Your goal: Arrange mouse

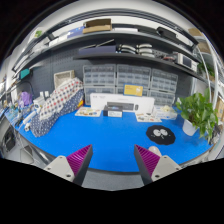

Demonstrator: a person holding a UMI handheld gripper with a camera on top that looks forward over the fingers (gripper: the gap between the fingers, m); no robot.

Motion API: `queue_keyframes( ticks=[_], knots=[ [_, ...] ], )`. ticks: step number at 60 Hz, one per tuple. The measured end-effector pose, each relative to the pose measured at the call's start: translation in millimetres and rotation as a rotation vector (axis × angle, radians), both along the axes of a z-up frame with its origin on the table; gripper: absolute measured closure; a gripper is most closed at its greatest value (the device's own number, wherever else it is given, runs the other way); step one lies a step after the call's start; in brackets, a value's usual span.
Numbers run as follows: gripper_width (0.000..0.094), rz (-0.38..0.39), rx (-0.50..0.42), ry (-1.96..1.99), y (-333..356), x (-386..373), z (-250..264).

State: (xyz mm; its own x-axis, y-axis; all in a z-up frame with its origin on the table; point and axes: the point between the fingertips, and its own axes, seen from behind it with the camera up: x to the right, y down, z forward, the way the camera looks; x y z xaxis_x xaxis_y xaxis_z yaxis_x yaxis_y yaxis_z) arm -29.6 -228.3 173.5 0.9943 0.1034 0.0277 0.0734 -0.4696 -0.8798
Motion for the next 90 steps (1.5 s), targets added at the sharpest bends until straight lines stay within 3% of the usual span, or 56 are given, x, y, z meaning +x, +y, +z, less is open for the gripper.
queue_keyframes(
  ticks=[24,40,49,58,62,68,69,70,72,81,90],
  knots=[
    [0.0103,-0.121,-0.208,-0.014,-2.5,167.4,-132.5],
    [0.0104,-0.062,-0.250,0.027,64.9,203.9,-174.2],
    [0.0156,-0.014,-0.261,0.051,98.5,193.6,-188.8],
    [0.0332,-0.025,-0.262,0.011,115.0,199.4,-189.4],
    [0.0470,-0.034,-0.264,0.015,114.7,200.5,-188.7],
    [0.0561,-0.010,-0.271,0.020,114.5,200.5,-191.0],
    [0.0532,-0.004,-0.275,0.019,114.2,200.4,-191.5],
    [0.0594,0.003,-0.277,0.016,114.2,200.4,-191.6],
    [0.0621,0.018,-0.286,0.006,113.6,200.7,-192.2],
    [0.0628,0.047,-0.332,-0.010,107.0,198.1,-184.1],
    [0.0628,0.070,-0.227,0.012,131.0,191.3,-103.7]
  ],
)
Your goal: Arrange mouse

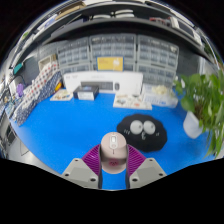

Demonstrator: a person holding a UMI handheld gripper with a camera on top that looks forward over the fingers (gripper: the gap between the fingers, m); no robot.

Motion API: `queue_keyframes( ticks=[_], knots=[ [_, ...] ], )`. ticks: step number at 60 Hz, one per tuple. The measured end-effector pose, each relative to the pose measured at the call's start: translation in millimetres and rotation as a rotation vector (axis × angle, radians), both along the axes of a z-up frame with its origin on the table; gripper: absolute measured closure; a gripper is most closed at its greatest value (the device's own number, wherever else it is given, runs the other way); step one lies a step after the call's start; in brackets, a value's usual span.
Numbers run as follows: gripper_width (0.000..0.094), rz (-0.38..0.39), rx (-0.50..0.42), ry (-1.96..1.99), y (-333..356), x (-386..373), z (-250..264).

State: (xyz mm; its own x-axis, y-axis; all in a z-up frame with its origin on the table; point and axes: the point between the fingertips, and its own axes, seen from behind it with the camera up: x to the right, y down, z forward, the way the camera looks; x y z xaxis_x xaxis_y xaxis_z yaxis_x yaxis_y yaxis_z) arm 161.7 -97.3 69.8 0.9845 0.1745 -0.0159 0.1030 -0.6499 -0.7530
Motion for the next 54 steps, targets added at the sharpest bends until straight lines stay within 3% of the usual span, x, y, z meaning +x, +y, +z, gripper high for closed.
queue_keyframes(
  ticks=[12,20,29,41,50,54],
  knots=[
    [0.0626,-0.063,0.171,-0.012,80.1,39.9,101.8],
    [0.0627,-0.144,0.204,-0.045,123.2,91.2,119.3],
    [0.0630,-0.182,0.114,-0.045,150.5,119.1,62.5],
    [0.0628,-0.159,-0.083,-0.061,153.3,115.5,-44.8],
    [0.0609,-0.155,-0.157,-0.080,144.4,113.3,-81.5],
    [0.0586,-0.160,-0.141,-0.074,144.6,112.5,-81.7]
  ],
)
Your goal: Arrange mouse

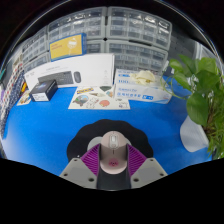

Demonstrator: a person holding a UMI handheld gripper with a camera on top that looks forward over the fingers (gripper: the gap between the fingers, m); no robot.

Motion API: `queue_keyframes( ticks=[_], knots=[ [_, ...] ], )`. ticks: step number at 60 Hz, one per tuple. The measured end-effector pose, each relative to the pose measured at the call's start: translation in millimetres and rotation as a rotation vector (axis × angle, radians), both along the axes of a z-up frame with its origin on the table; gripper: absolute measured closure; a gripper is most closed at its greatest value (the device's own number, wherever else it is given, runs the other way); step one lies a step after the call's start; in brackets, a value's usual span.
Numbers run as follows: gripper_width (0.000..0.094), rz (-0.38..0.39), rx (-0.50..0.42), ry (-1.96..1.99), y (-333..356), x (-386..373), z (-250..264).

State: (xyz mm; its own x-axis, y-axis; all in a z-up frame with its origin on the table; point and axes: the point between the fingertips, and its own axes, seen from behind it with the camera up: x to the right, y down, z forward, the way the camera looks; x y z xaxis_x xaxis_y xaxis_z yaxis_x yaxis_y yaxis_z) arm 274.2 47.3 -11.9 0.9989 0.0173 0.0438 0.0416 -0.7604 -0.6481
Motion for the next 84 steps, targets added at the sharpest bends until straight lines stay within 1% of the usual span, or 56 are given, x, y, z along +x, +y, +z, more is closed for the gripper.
queue_keyframes(
  ticks=[2,7,12,17,18,19,20,24,25,28,35,41,47,53,59,68,75,84],
  knots=[
    [0.0588,-0.005,0.005,0.012,-1.4,-1.0,0.4],
    [0.0539,-0.025,0.021,0.056,-2.7,-1.9,-1.4],
    [0.0493,-0.016,0.036,0.061,-1.7,-0.5,-0.7],
    [0.0451,0.004,0.024,0.051,-1.3,-0.9,-1.6],
    [0.0425,0.004,0.017,0.047,-1.9,0.0,-1.5],
    [0.0376,0.001,0.009,0.042,-2.5,1.5,-1.6],
    [0.0346,-0.003,0.001,0.037,-3.5,3.2,-1.2],
    [0.0089,0.008,-0.024,0.025,-6.9,4.1,5.9],
    [0.0058,0.010,-0.022,0.024,-8.6,3.3,11.2],
    [0.0079,0.022,0.016,0.022,-8.9,-0.1,30.9],
    [0.0066,0.027,0.103,0.003,-21.6,-8.9,90.6],
    [0.0074,0.028,0.154,-0.022,-47.6,-20.1,138.7],
    [0.0066,0.051,0.218,0.002,-76.1,-44.5,181.4],
    [0.0067,0.078,0.267,0.014,-106.0,-73.3,213.4],
    [0.0071,0.098,0.292,0.018,-132.1,-96.5,232.8],
    [0.0070,0.123,0.324,0.030,-160.7,-140.4,246.4],
    [0.0070,0.117,0.316,0.033,-176.2,-168.7,245.8],
    [0.0074,0.084,0.298,0.030,-194.1,-203.5,241.8]
  ],
)
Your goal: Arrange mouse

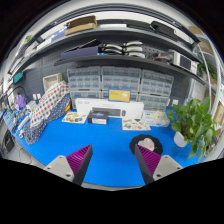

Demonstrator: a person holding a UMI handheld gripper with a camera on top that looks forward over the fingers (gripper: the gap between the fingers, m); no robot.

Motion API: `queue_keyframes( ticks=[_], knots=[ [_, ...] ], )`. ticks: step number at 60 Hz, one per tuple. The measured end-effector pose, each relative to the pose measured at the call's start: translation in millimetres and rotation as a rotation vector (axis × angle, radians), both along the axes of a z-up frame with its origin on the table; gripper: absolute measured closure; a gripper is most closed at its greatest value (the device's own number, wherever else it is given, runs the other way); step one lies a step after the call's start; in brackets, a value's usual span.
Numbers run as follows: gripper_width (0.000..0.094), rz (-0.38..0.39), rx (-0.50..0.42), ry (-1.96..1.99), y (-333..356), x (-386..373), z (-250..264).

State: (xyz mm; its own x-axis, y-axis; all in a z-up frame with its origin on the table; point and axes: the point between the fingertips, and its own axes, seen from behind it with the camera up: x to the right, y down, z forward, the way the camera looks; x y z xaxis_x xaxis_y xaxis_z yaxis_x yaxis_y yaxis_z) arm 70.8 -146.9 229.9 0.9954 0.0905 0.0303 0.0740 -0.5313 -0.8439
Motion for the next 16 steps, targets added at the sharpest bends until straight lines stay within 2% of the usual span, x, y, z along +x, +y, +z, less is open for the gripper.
queue_keyframes(
  ticks=[16],
  knots=[
    [0.0071,-0.074,-0.042,0.005,-23.4,-50.3,-23.8]
  ],
)
